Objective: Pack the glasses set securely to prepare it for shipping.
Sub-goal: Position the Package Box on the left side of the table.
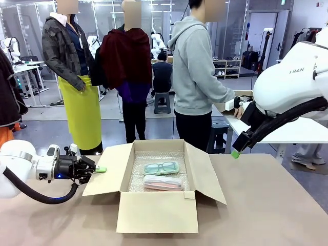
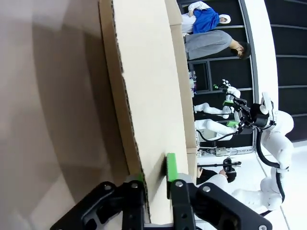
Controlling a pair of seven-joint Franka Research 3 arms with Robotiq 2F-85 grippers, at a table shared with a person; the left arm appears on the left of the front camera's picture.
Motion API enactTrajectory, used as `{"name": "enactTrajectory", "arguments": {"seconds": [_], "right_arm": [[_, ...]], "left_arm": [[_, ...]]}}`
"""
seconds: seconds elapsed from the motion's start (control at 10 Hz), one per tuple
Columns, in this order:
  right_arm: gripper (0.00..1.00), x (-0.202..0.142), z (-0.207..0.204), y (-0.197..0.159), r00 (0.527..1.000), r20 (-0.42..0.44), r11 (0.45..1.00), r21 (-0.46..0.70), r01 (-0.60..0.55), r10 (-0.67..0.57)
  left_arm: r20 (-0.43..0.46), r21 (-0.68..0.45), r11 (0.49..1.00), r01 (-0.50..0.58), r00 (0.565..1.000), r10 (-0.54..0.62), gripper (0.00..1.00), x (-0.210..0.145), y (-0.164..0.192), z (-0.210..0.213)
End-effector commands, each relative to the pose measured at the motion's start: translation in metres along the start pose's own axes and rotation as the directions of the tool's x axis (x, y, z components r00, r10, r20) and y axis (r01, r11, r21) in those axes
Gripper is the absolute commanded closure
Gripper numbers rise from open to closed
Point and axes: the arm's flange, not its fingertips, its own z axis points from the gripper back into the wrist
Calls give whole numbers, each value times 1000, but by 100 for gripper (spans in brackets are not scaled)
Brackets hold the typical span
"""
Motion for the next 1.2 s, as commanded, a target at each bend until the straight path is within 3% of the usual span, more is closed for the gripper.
{"name": "enactTrajectory", "arguments": {"seconds": [0.0,0.2,0.7,0.8,1.1], "right_arm": [[0,1,3,-1,1000,-8,1000,-5,-17,16],[0,1,3,-1,1000,-8,1000,-5,-17,16],[0,1,3,-1,1000,-8,1000,-5,-17,16],[0,1,3,-1,1000,-8,1000,-5,-17,16],[0,1,3,-1,1000,-8,1000,-5,-17,16]], "left_arm": [[10,-16,999,32,999,-31,100,-1,-4,0],[16,-33,999,38,999,-38,100,0,-7,0],[-70,-79,996,32,997,-38,100,-6,-32,1],[-16,-44,999,26,1000,-27,100,2,-18,-3],[-16,-44,999,26,1000,-27,100,2,-18,-3]]}}
